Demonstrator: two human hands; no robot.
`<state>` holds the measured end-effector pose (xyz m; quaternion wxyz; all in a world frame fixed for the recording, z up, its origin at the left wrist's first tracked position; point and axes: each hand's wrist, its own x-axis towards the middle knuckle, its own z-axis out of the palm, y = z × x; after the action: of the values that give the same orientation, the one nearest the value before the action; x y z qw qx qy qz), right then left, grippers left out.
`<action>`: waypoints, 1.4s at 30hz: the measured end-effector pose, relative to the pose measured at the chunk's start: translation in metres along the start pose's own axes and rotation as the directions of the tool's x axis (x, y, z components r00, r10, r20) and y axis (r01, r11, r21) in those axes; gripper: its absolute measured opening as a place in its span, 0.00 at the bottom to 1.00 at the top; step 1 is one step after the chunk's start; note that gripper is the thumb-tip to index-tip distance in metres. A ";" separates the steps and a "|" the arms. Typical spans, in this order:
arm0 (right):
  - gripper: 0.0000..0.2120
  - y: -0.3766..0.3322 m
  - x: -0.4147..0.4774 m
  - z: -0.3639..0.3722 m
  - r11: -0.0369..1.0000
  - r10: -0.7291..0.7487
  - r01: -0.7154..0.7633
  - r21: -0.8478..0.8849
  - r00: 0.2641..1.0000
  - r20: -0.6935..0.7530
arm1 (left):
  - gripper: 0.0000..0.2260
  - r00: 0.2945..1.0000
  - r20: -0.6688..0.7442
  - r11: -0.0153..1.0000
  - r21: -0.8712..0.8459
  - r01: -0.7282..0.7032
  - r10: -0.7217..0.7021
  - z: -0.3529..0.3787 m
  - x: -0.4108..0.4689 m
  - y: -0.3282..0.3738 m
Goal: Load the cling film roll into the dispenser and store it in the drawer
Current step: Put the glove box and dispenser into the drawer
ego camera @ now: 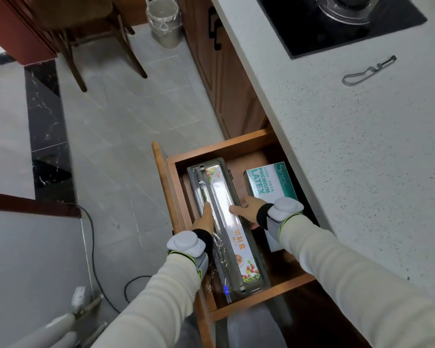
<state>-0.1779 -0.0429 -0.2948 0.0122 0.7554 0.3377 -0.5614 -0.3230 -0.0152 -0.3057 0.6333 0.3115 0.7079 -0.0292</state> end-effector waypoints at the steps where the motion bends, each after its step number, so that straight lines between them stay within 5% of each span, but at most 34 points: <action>1: 0.33 0.001 0.004 0.001 1.000 0.002 -0.002 -0.007 1.000 0.000 | 0.35 1.000 -0.011 1.000 0.003 0.010 -0.010 0.001 0.003 0.001; 27: 0.31 0.006 0.021 -0.001 1.000 -0.011 0.012 0.024 0.999 -0.041 | 0.35 1.000 -0.029 0.989 0.150 -0.004 0.009 0.012 0.003 0.021; 35: 0.30 0.004 -0.002 -0.001 1.000 -0.007 0.010 0.025 0.992 -0.129 | 0.22 0.983 -0.124 0.977 0.184 -0.108 0.133 0.007 -0.009 0.033; 42: 0.27 -0.002 -0.036 -0.003 0.994 0.053 -0.023 0.106 0.957 -0.286 | 0.29 0.963 -0.070 0.919 0.324 -0.226 0.262 0.001 -0.034 0.053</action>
<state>-0.1814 -0.0582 -0.2626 -0.0646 0.8351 0.2926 -0.4614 -0.2969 0.0135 -0.2564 0.5339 0.4950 0.6841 -0.0443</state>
